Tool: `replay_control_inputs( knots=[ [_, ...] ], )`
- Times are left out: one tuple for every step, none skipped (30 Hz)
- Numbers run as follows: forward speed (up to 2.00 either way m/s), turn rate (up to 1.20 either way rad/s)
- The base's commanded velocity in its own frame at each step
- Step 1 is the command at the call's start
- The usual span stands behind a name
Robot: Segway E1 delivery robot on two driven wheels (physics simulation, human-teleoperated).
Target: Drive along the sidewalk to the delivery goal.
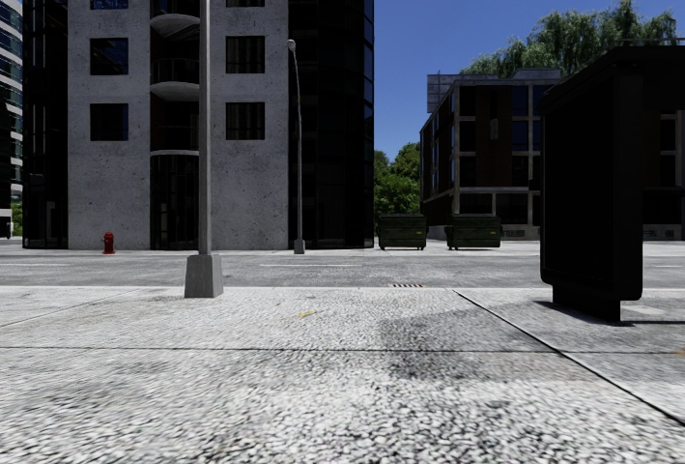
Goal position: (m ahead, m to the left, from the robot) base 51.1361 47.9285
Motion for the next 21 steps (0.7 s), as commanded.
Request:
replay_control_inputs(
  knots=[
    [0.0,0.0],
    [0.0,0.0],
    [0.0,0.0],
    [0.0,0.0],
    [0.0,0.0],
    [0.0,0.0],
    [0.0,0.0],
    [0.0,0.0],
    [0.0,0.0],
    [0.0,0.0],
    [0.0,0.0],
    [0.0,0.0],
    [0.0,0.0],
    [0.0,0.0],
    [0.0,0.0],
    [0.0,0.0],
    [0.0,0.0],
    [0.0,0.0],
    [0.0,0.0],
    [0.0,0.0],
    [0.0,0.0]
  ],
)
